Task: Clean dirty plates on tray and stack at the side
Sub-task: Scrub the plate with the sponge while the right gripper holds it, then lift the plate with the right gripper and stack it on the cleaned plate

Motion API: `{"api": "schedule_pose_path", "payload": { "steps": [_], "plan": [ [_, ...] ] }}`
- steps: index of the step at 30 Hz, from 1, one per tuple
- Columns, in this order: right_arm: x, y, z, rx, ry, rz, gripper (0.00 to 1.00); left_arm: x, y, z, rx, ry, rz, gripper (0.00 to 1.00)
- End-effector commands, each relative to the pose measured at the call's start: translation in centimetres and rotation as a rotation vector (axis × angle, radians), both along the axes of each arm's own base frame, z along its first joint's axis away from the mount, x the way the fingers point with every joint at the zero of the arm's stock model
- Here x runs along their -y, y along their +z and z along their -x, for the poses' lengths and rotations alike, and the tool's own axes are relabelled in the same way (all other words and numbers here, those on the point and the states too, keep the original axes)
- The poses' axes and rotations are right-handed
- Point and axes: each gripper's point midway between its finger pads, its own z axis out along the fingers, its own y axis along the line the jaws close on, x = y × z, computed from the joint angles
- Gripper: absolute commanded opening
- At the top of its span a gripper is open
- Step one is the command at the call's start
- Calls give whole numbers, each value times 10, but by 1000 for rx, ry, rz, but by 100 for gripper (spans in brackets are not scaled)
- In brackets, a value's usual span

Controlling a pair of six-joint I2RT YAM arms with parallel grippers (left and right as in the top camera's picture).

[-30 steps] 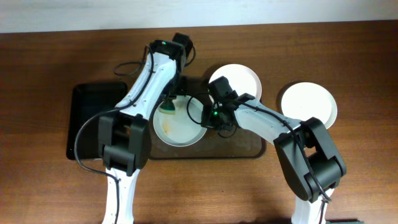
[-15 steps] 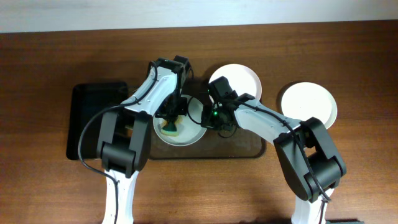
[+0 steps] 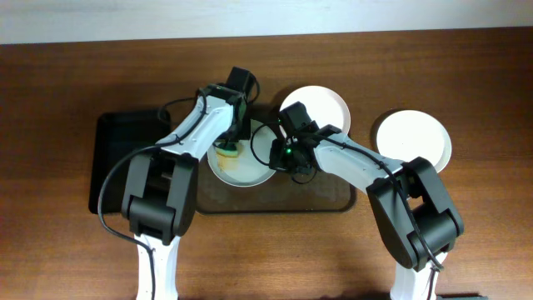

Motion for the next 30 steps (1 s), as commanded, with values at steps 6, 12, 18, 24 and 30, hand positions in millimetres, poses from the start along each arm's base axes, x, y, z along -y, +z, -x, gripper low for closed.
{"api": "schedule_pose_path", "payload": {
  "steps": [6,12,18,24,30],
  "plan": [
    [-1,-8,8,-26,35,15,4,-42,67,-39,46,126,-11,1],
    [-2,-9,8,-22,37,13,37,-30,92,-18,-50,98,65,1],
    [-7,-22,7,-49,18,-9,25,-29,93,-24,-26,99,71,1],
    [-14,11,8,-16,94,-57,4,-29,94,-27,-14,99,75,1],
    [32,105,6,200,67,124,4,-41,93,-31,-23,135,129,1]
  ]
}}
